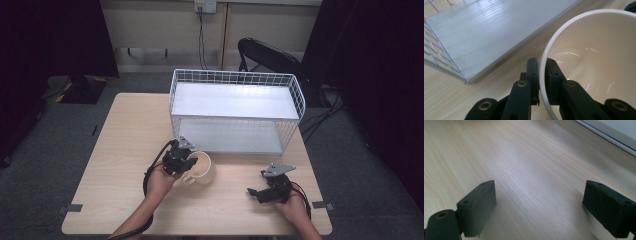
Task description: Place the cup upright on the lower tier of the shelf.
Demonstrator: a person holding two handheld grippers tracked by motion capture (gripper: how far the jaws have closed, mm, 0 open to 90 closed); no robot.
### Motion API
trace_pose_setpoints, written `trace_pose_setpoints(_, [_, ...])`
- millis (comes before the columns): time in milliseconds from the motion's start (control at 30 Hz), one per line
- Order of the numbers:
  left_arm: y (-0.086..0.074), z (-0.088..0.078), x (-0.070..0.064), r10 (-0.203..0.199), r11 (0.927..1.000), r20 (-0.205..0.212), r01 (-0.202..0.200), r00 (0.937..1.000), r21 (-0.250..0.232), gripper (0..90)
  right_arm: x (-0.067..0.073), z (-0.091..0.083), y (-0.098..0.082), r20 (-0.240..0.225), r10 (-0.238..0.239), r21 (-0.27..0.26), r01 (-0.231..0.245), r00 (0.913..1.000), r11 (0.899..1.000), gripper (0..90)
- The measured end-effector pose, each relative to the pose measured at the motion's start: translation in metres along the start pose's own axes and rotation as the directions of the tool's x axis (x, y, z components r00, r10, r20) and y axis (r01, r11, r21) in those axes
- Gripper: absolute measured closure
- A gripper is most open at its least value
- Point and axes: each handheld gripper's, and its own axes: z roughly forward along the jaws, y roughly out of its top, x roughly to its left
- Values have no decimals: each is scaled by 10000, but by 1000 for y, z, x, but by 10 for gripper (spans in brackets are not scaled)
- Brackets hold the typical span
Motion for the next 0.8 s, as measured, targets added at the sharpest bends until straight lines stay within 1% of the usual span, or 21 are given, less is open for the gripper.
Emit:
trace_pose_setpoints(33, [2, 1, 0, 39, 10000, -22, -39, 10000, 18, 834, 0, 0, 0, 1, 3, 5, -3, 10000, 10000, 107])
trace_pose_setpoints(133, [6, 5, -1, -51, 10000, -21, 51, 10000, -19, 834, 0, 0, 0, -1, 4, 2, -4, 10000, 10000, 107])
trace_pose_setpoints(167, [7, 6, -2, -172, 9998, -28, 172, 9998, -87, 834, 0, 0, 0, -2, 5, 3, -5, 10000, 10000, 108])
trace_pose_setpoints(200, [8, 8, -2, -110, 9999, -93, 109, 9999, -115, 834, 0, 0, 0, 0, 2, 0, -2, 10000, 10000, 107])
trace_pose_setpoints(233, [9, 8, -2, -106, 9999, -59, 105, 9999, -121, 834, 0, 0, 0, 0, -1, 4, 1, 10000, 10000, 107])
trace_pose_setpoints(333, [12, 12, -5, -182, 9996, -93, 180, 9998, -214, 834, 0, 0, 0, -1, 0, 2, 0, 10000, 10000, 107])
trace_pose_setpoints(400, [14, 14, -6, -103, 9998, -134, 101, 9999, -160, 834, 0, 0, 0, 0, 2, 3, -2, 10000, 10000, 107])
trace_pose_setpoints(467, [16, 16, -6, -134, 9998, -133, 131, 9998, -161, 835, 0, 0, 0, -1, 3, 1, -3, 10000, 10000, 107])
trace_pose_setpoints(500, [16, 18, -7, -232, 9994, -207, 227, 9995, -256, 834, 0, 0, 0, -1, 1, 2, -1, 10000, 10000, 107])
trace_pose_setpoints(533, [17, 19, -7, -189, 9995, -203, 183, 9996, -275, 834, 0, 0, 0, 1, 9, 9, -9, 10000, 10000, 107])
trace_pose_setpoints(600, [18, 21, -9, -289, 9990, -255, 280, 9993, -360, 834, 0, 0, 0, -1, 0, 2, 0, 10000, 10000, 107])
trace_pose_setpoints(633, [18, 22, -9, -247, 9991, -317, 236, 9992, -351, 834, 0, 0, 0, -1, -1, 6, 1, 10000, 10000, 108])
trace_pose_setpoints(700, [19, 24, -10, -311, 9987, -327, 297, 9990, -420, 835, 0, 0, 0, -3, 3, 3, -3, 10000, 10000, 107])
trace_pose_setpoints(800, [20, 25, -10, -283, 9988, -408, 266, 9988, -416, 835, 0, 0, 0, -2, -2, 5, 2, 10000, 10000, 107])
